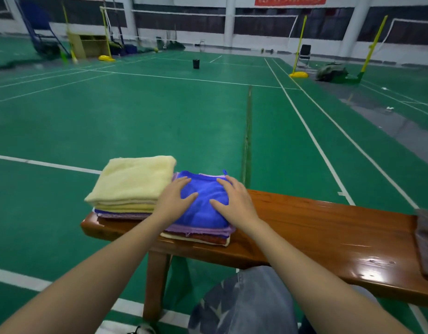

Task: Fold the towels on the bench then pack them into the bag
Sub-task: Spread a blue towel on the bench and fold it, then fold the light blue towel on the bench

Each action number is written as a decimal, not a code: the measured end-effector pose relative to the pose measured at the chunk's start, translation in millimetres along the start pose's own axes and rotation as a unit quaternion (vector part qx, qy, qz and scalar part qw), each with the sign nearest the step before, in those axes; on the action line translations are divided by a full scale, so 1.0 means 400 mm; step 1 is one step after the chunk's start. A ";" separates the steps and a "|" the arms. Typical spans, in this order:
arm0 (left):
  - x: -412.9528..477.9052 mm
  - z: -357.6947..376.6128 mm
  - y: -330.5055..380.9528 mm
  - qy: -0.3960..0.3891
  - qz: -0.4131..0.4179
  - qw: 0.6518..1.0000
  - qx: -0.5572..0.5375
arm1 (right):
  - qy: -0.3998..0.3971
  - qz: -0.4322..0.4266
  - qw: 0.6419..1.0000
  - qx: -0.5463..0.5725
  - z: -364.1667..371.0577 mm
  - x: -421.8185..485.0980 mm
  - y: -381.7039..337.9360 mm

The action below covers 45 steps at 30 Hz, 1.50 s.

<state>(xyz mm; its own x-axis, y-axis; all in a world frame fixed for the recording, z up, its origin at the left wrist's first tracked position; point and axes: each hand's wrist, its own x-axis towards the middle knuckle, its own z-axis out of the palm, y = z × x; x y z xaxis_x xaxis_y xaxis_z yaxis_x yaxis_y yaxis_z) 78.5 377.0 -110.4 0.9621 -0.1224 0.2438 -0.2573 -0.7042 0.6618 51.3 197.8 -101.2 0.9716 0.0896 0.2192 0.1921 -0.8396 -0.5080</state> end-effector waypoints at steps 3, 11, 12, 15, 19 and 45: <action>-0.009 0.039 -0.021 -0.065 0.008 0.993 0.103 | -0.058 -0.039 0.996 -0.046 0.041 -0.002 0.013; -0.032 0.076 -0.057 -0.045 0.012 0.988 0.145 | -0.079 0.023 0.995 0.047 0.090 -0.021 0.044; -0.033 0.075 -0.055 -0.046 0.010 0.989 0.143 | -0.079 0.027 0.995 0.054 0.091 -0.023 0.044; -0.038 0.072 -0.053 -0.058 0.005 0.987 0.150 | -0.078 0.035 0.994 0.062 0.089 -0.032 0.042; -0.038 0.058 -0.052 -0.095 0.016 0.979 0.182 | -0.090 0.037 0.992 0.074 0.070 -0.057 0.041; -0.084 0.759 0.681 -0.245 0.143 0.953 -0.102 | 0.195 0.303 0.933 0.006 -0.459 -0.490 0.755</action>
<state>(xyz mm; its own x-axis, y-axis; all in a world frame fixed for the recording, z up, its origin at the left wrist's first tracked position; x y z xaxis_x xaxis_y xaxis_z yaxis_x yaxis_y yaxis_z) 3.6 -22.9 -153.7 0.7635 -0.6368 0.1078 -0.4804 -0.4483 0.7538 -106.5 -171.6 -144.5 0.7782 -0.6034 0.1743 -0.3718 -0.6662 -0.6465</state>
